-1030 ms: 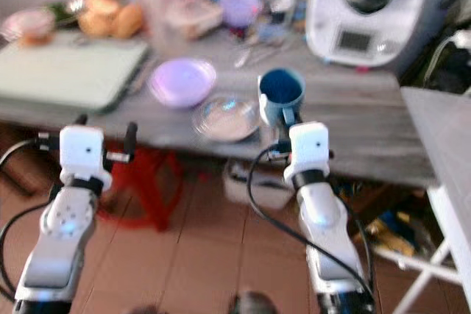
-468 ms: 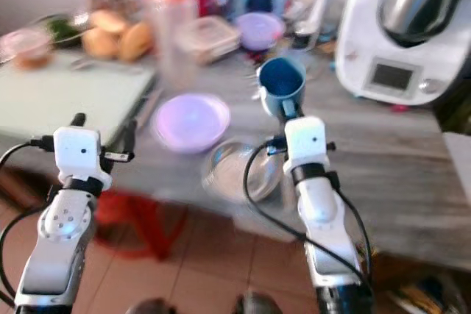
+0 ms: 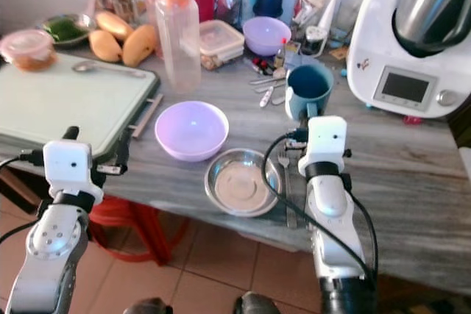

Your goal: Setting the table

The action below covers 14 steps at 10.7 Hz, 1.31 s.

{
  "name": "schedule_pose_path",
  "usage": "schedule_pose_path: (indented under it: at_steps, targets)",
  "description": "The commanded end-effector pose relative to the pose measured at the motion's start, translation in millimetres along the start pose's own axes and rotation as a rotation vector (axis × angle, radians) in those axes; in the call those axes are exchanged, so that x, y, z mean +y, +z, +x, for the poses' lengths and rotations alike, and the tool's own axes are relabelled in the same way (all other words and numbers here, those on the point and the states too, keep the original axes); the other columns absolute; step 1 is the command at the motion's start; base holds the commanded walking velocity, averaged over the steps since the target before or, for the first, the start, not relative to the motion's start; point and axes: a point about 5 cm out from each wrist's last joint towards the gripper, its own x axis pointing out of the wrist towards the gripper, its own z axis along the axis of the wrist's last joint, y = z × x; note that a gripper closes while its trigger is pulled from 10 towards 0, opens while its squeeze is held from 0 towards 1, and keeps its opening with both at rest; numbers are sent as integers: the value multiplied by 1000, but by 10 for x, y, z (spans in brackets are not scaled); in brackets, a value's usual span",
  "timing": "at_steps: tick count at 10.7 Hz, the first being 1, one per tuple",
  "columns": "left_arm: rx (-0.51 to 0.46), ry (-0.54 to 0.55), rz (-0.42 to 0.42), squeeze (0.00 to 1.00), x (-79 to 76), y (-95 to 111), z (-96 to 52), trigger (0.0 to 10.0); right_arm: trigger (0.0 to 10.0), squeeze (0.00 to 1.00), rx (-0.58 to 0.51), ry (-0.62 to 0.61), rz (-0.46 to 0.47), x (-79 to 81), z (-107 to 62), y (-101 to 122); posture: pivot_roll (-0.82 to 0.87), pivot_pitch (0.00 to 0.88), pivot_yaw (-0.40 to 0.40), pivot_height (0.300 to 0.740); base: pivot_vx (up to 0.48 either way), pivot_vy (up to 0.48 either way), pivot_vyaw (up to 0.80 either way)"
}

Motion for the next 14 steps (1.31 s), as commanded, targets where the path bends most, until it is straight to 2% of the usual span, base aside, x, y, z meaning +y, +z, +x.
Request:
schedule_pose_path:
  at_steps: [1, 2, 3, 5, 9, 11, 14]
  targets:
    - [-4, -24, -5, 0, -7, 35, -13, 10000, 10000, 0, -24, 1, 10, -59, 58, 61, 82, 0, -27, 740, 0, 0, 0]
    - [37, -4, -26, 0, 76, -23, -62, 10000, 10000, 0, -24, 36, 26, -52, 69, 62, 82, 0, -27, 740, 0, 0, 0]
    - [54, -8, -25, 0, 94, -55, -91, 10000, 10000, 0, -35, 79, 50, -20, 61, 68, 83, 0, -28, 740, 0, 0, 0]
    - [66, -4, -26, 0, 89, -70, -97, 10000, 10000, 0, -20, 158, 104, 73, 51, 30, 84, 0, -27, 740, 0, 0, 0]
    - [73, -24, -33, 0, 70, -61, -98, 10000, 10000, 0, 31, 200, 146, 62, 12, -103, 84, 0, -21, 740, 0, 0, 0]
    - [57, -50, -14, 0, 37, -33, -89, 10000, 10000, 0, 36, 273, 192, 157, -31, -145, 87, 0, -16, 740, 0, 0, 0]
    - [56, -51, -14, 0, 40, -31, -79, 10000, 10000, 0, 50, 299, 194, 197, -53, -177, 88, 0, -16, 740, 0, 0, 0]
